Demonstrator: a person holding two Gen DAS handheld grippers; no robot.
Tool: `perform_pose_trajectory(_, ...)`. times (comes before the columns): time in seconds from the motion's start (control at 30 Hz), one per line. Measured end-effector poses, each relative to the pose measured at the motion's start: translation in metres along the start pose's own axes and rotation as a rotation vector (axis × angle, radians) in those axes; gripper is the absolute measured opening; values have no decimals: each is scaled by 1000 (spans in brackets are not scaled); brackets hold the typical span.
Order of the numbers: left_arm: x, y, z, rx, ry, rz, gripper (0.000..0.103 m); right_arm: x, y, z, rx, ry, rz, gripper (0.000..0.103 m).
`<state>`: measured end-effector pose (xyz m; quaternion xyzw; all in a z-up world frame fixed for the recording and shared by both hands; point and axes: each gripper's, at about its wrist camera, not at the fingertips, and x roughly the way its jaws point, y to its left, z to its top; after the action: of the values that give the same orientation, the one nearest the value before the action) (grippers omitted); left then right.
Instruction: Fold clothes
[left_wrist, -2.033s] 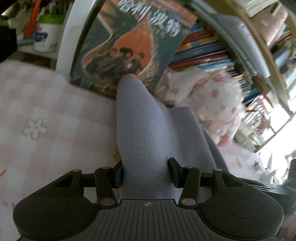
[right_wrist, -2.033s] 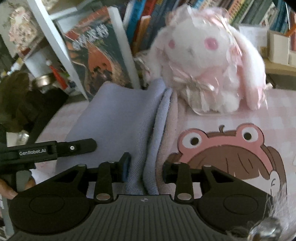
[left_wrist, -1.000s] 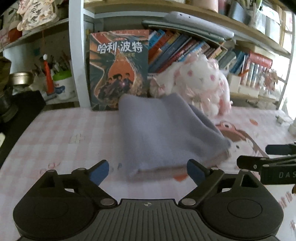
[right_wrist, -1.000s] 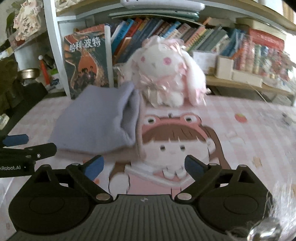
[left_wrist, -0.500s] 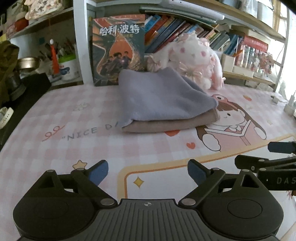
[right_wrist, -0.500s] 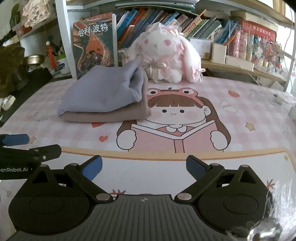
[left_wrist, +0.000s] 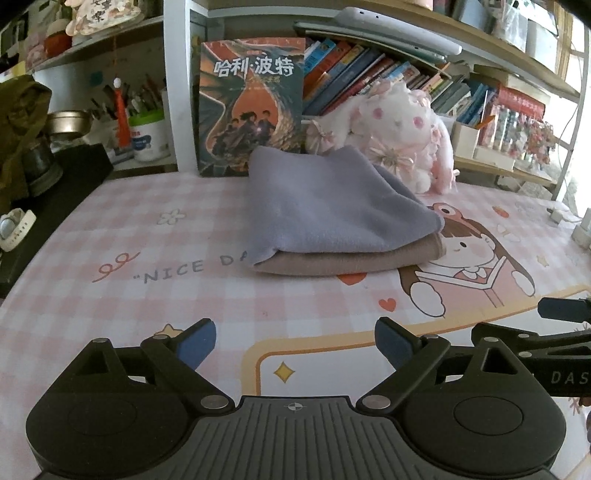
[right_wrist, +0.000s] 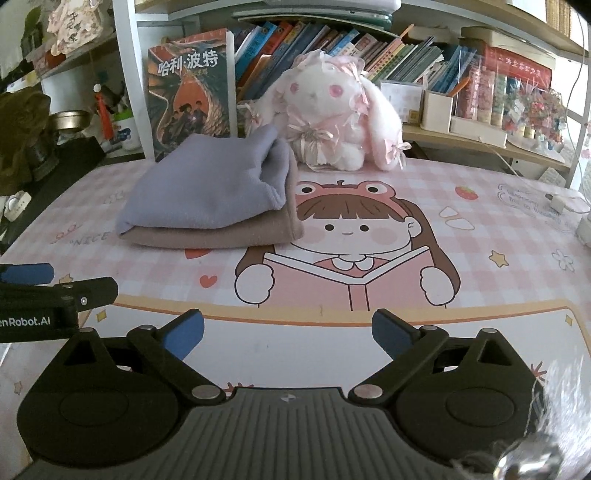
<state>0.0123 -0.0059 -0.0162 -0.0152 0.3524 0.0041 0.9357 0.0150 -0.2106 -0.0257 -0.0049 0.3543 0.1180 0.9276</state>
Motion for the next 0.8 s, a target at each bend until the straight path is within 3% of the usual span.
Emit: perform_pose_trajectory(0.8,0,0,-1,-1,3,-12,95,0,-2,-2,26,9,5,98)
